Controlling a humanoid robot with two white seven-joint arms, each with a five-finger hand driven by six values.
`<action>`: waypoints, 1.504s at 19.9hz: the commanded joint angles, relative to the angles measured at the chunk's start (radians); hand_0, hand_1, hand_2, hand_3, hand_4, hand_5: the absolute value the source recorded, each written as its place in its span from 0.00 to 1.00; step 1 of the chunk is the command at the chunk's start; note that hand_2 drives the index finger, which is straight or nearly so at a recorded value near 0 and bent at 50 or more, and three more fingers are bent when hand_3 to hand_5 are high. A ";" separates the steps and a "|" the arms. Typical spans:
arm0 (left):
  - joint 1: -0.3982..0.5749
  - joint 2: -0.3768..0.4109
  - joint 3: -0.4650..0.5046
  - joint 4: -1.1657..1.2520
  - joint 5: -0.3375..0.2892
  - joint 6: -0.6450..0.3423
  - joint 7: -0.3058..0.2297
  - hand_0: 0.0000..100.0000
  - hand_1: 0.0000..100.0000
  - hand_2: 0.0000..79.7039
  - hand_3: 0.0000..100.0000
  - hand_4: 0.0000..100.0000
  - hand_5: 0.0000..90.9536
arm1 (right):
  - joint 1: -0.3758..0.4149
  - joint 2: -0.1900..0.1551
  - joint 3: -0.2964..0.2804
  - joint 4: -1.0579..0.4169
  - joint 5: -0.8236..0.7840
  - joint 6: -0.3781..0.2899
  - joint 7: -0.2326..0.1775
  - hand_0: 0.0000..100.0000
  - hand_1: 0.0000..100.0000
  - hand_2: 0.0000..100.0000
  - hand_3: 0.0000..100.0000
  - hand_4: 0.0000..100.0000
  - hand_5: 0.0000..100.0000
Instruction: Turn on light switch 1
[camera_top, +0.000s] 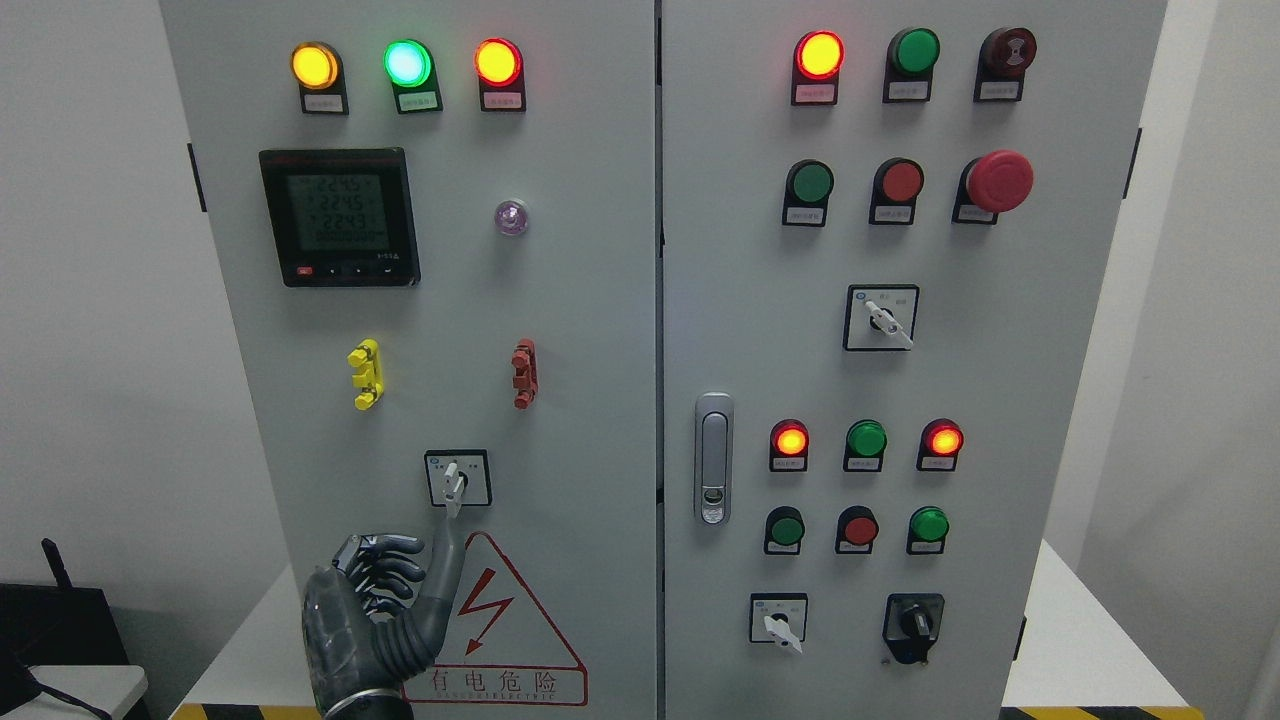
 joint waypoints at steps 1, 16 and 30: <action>-0.024 -0.007 -0.008 0.010 -0.002 0.014 0.004 0.11 0.59 0.71 0.77 0.82 0.83 | 0.000 0.000 0.000 0.000 -0.018 -0.001 0.000 0.12 0.39 0.00 0.00 0.00 0.00; -0.064 -0.011 -0.008 0.040 -0.002 0.043 0.006 0.08 0.64 0.70 0.76 0.82 0.83 | 0.000 0.000 0.000 0.000 -0.017 -0.001 0.000 0.12 0.39 0.00 0.00 0.00 0.00; -0.095 -0.011 -0.008 0.060 0.006 0.075 0.006 0.09 0.62 0.70 0.75 0.81 0.83 | 0.000 0.000 0.000 0.000 -0.018 -0.001 0.000 0.12 0.39 0.00 0.00 0.00 0.00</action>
